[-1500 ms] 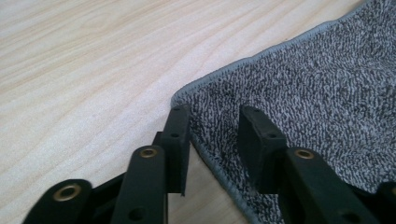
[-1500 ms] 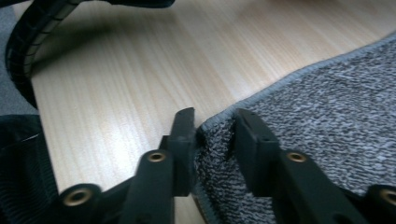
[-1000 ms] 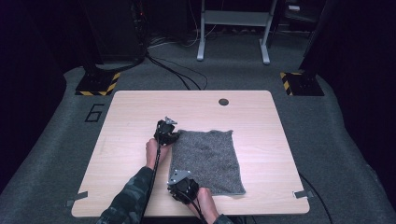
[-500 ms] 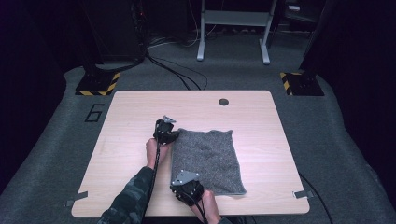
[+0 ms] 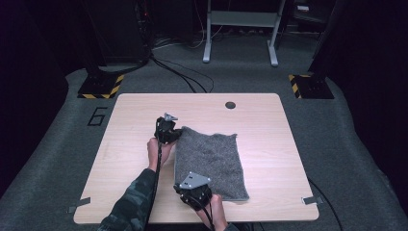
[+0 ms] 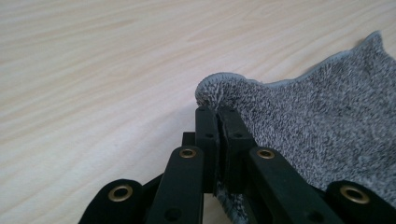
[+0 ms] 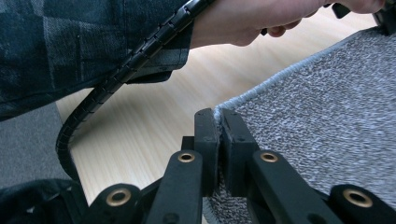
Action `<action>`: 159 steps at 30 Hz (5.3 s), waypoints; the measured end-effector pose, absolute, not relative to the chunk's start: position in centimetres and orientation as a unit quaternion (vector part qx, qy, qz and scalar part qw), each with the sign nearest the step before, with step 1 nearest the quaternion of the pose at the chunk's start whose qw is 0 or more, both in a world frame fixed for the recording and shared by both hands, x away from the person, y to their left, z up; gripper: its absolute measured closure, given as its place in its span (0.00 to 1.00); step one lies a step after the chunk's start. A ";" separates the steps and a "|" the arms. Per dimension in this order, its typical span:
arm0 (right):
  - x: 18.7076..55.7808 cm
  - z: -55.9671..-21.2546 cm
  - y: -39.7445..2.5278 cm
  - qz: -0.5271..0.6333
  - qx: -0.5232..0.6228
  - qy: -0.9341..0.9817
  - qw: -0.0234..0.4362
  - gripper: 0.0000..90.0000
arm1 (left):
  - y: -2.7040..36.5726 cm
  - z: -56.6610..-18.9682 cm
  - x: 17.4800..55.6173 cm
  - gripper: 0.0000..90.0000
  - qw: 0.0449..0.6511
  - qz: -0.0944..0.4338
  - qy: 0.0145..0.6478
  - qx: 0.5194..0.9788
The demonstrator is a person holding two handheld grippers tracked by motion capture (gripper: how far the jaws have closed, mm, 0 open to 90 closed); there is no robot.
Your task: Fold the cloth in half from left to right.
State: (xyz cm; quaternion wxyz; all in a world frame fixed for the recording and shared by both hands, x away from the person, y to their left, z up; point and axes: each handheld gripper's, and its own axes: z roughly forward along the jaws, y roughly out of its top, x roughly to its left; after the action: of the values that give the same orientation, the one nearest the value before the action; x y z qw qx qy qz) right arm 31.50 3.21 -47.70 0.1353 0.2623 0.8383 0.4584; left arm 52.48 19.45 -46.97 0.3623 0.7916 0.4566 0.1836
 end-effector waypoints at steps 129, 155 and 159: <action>35.7 -49.4 -10.6 0.366 0.418 0.820 0.138 0.70 | 14.1 -49.6 45.3 0.20 0.329 0.159 0.397 0.842; 34.8 -50.1 -10.6 0.356 0.423 0.824 0.124 0.39 | 16.8 -50.2 41.6 0.16 0.341 0.141 0.399 0.839; 37.7 -49.3 -10.7 0.365 0.428 0.817 0.122 0.34 | 17.3 -49.4 43.5 0.16 0.349 0.144 0.413 0.829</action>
State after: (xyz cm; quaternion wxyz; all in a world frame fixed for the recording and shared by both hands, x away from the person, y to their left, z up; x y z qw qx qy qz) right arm 37.74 -10.70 -49.30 0.1220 0.4284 0.8174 0.3654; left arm 43.54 17.29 -49.43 0.3488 0.8288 0.4132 0.1441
